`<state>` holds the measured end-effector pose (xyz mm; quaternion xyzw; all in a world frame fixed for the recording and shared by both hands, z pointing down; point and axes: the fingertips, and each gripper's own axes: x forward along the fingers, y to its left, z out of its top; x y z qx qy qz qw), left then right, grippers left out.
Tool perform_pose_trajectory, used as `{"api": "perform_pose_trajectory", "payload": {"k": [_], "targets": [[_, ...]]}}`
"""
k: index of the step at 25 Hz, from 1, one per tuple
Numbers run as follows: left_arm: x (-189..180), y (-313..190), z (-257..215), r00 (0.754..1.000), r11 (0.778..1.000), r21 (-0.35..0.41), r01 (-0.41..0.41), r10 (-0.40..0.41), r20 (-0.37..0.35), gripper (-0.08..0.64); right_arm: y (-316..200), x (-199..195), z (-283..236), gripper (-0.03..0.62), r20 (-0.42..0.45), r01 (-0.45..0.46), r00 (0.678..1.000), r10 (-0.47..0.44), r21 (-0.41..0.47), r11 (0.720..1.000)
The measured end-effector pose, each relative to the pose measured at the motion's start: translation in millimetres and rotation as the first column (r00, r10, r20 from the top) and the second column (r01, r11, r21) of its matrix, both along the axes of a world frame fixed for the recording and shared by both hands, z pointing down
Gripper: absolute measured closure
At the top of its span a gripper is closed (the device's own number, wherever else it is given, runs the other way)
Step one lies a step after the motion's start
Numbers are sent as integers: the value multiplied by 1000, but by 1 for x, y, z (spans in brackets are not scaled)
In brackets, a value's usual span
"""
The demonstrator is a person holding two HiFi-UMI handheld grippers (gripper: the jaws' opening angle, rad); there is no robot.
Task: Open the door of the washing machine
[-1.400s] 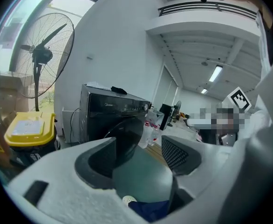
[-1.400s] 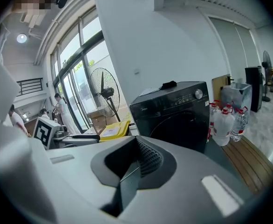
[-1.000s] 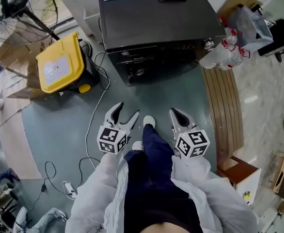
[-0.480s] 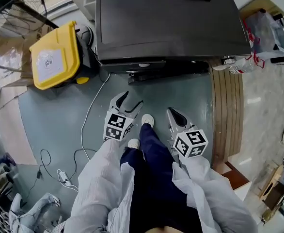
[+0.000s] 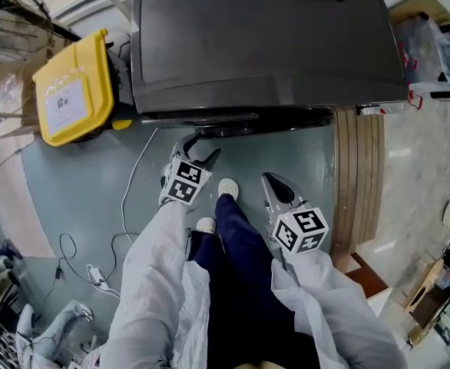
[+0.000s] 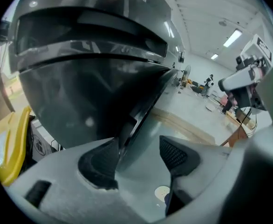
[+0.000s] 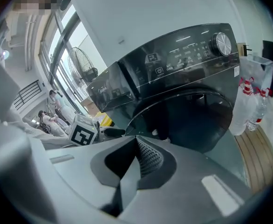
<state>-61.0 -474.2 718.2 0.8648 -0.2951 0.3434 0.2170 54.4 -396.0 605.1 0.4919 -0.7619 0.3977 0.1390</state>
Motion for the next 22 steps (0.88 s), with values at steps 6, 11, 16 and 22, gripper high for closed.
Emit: {"api": "perform_pose_trajectory", "payload": {"k": [6, 11, 16, 22], "targets": [[3, -5, 17, 997, 1000, -3, -28, 28, 73, 361, -4, 2, 8, 584, 1, 6, 1000, -6, -14, 1000], [-2, -11, 18, 996, 1000, 3, 0, -1, 90, 433, -5, 0, 10, 584, 1, 9, 1000, -9, -20, 1000], [-2, -8, 17, 995, 1000, 22, 10, -12, 100, 439, -7, -4, 9, 583, 14, 9, 1000, -9, -19, 1000], [-3, -2, 18, 994, 999, 25, 31, -34, 101, 440, -3, -13, 3, 584, 9, 33, 999, -32, -4, 999]]}}
